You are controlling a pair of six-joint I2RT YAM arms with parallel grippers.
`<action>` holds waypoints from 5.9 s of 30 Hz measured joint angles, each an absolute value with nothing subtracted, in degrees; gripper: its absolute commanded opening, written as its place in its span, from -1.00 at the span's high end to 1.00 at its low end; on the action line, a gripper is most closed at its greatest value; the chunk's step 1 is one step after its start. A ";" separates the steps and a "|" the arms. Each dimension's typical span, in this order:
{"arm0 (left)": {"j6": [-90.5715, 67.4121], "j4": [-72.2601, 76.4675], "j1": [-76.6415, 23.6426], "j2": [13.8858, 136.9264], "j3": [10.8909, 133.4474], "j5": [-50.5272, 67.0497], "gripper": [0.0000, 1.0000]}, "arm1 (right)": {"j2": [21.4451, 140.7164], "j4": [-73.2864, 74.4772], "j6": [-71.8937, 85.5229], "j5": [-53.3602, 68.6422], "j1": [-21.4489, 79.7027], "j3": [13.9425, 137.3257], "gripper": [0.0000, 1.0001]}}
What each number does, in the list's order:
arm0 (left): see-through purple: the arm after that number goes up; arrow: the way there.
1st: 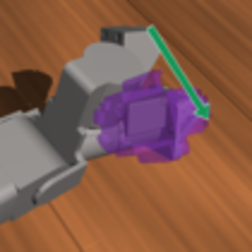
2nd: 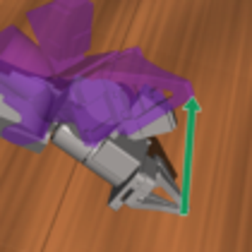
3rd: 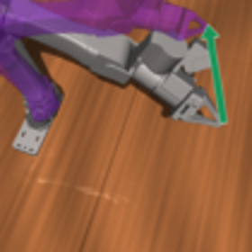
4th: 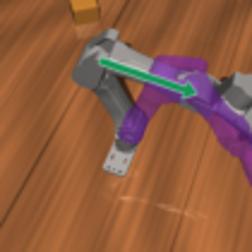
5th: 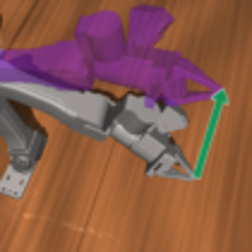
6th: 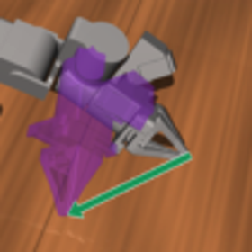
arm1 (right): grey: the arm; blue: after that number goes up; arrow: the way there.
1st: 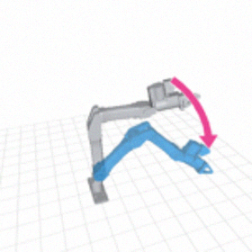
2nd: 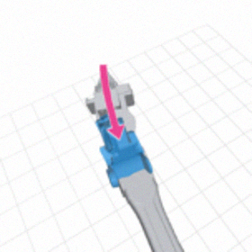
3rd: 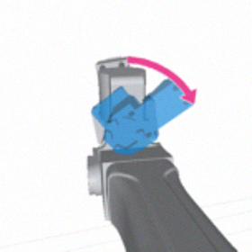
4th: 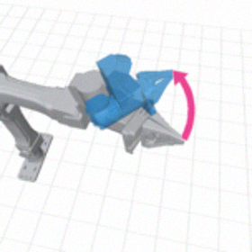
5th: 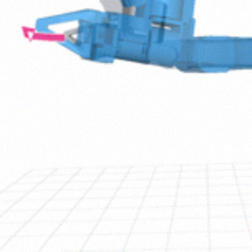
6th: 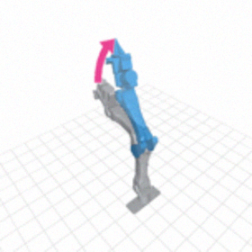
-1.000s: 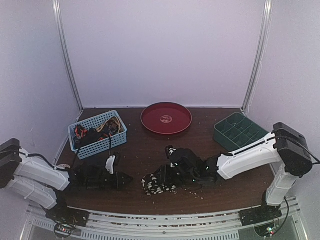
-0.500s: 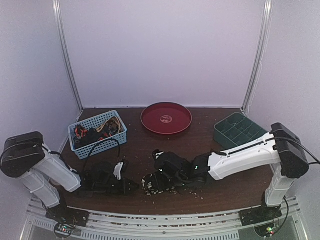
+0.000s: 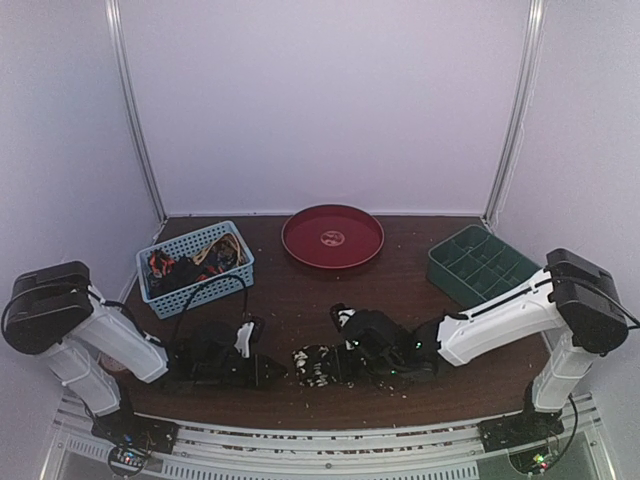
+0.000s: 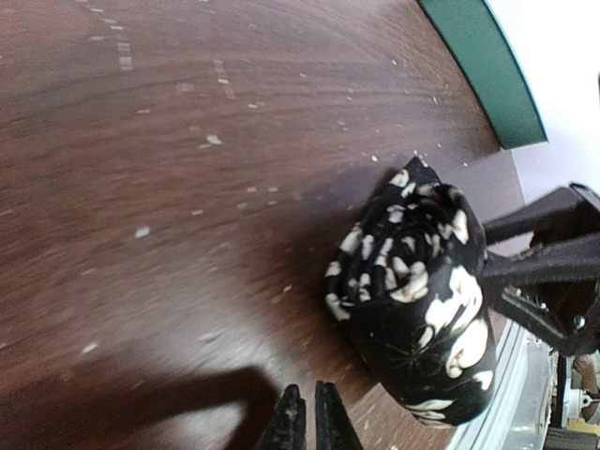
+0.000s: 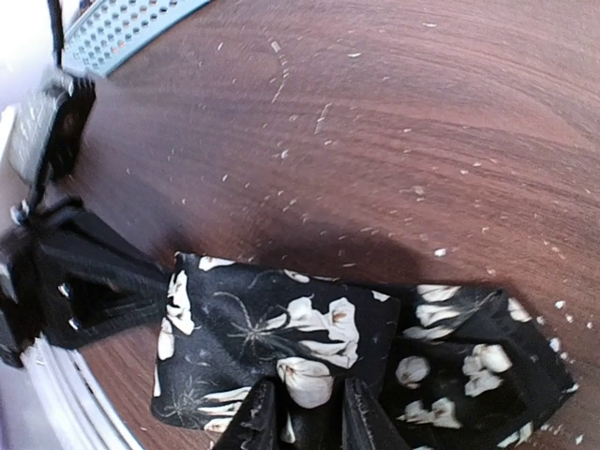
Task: Roll the ties
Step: Roll the tie at the center of the board, then pick up the tie from the center of the board.
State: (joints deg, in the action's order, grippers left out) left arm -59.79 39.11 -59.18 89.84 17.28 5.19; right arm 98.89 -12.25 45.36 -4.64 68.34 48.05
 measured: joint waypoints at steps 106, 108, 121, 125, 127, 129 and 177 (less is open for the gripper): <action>33.10 4.38 -58.48 103.11 58.63 27.11 -0.83 | 84.51 -28.05 55.79 0.51 62.02 24.40 -0.16; 34.30 2.02 -58.46 104.97 60.42 28.51 -0.84 | 84.88 -28.27 55.81 0.51 62.02 24.56 -0.16; 38.98 -5.06 -58.46 111.28 66.02 32.71 -0.96 | 85.73 -28.80 55.79 0.64 62.02 25.34 -0.17; 39.51 -5.08 -58.43 112.42 67.18 32.49 -0.93 | 85.84 -28.58 55.77 0.64 62.02 25.87 -0.17; 39.75 -5.13 -58.43 112.44 67.55 32.36 -0.91 | 85.84 -28.49 55.77 0.64 62.02 25.93 -0.17; 39.97 -5.45 -58.43 112.55 68.10 32.21 -0.90 | 85.93 -28.42 55.77 0.62 62.02 25.96 -0.17; 43.20 -15.16 -57.78 114.74 71.72 31.51 -0.07 | 74.89 -12.86 59.86 -0.97 64.25 23.29 0.14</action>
